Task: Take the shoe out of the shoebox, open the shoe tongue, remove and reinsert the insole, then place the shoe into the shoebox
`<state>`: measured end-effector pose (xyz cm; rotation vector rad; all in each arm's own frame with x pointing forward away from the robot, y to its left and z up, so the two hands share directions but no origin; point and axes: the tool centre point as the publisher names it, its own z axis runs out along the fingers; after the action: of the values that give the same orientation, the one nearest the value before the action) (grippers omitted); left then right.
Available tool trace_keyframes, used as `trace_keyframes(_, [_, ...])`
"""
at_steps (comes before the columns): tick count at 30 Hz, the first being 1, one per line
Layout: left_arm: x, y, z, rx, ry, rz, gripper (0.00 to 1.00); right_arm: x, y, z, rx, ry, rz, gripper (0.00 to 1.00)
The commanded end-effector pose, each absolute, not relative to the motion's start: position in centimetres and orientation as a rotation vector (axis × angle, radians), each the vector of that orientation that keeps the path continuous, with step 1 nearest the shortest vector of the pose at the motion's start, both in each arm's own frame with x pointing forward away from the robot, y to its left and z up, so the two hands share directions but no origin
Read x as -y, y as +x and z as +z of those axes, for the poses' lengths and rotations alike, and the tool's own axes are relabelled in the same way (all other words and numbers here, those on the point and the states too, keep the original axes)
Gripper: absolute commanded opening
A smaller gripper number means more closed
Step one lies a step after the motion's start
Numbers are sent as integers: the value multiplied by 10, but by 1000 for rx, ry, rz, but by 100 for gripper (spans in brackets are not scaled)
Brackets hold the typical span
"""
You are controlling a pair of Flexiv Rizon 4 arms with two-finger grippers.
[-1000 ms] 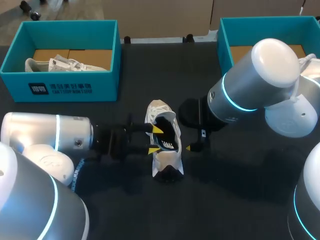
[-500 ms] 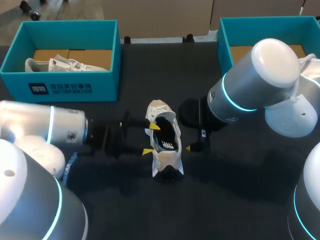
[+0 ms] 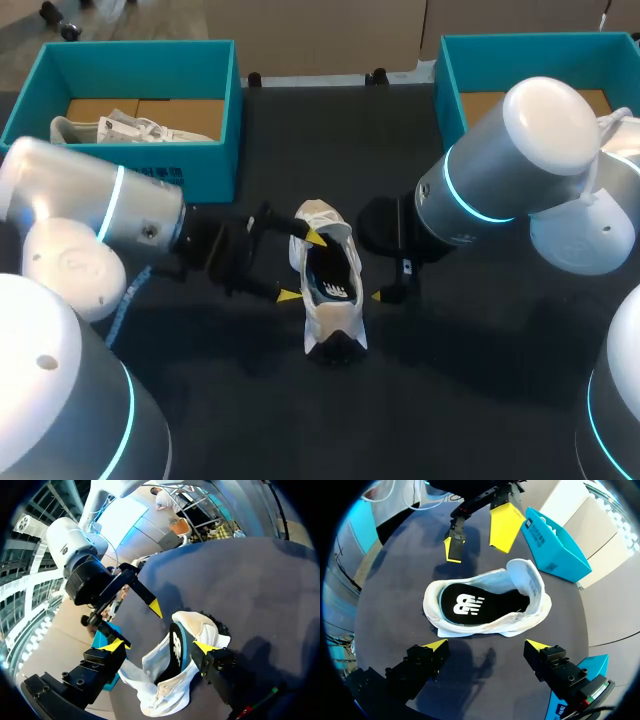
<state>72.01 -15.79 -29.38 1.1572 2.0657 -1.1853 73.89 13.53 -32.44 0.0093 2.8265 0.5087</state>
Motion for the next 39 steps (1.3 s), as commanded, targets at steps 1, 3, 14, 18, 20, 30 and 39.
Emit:
trace_keyframes(1, [161,730,-281,-2167,1329,-1139,94,-135,738,-325,-2824,11,505,100])
trace_keyframes(3, [162,731,-277,-2180,1372,-1121,96,-135,738,-325,-2824,11,505,100])
trace_keyframes(14, [166,747,-277,-2342,1593,-974,100,-132,738,-324,-2841,29,506,100])
trace_keyframes(18, [166,749,-279,-2386,1653,-935,100,-124,737,-320,-2874,19,489,100])
trace_keyframes(20, [165,751,-279,-2405,1674,-919,100,-116,737,-317,-2877,25,481,100])
trace_keyframes(30, [165,753,-281,-2468,1690,-896,100,-87,737,-295,-2922,29,443,100])
trace_keyframes(39, [165,753,-281,-2468,1690,-896,100,-63,746,-270,-2976,38,379,100])
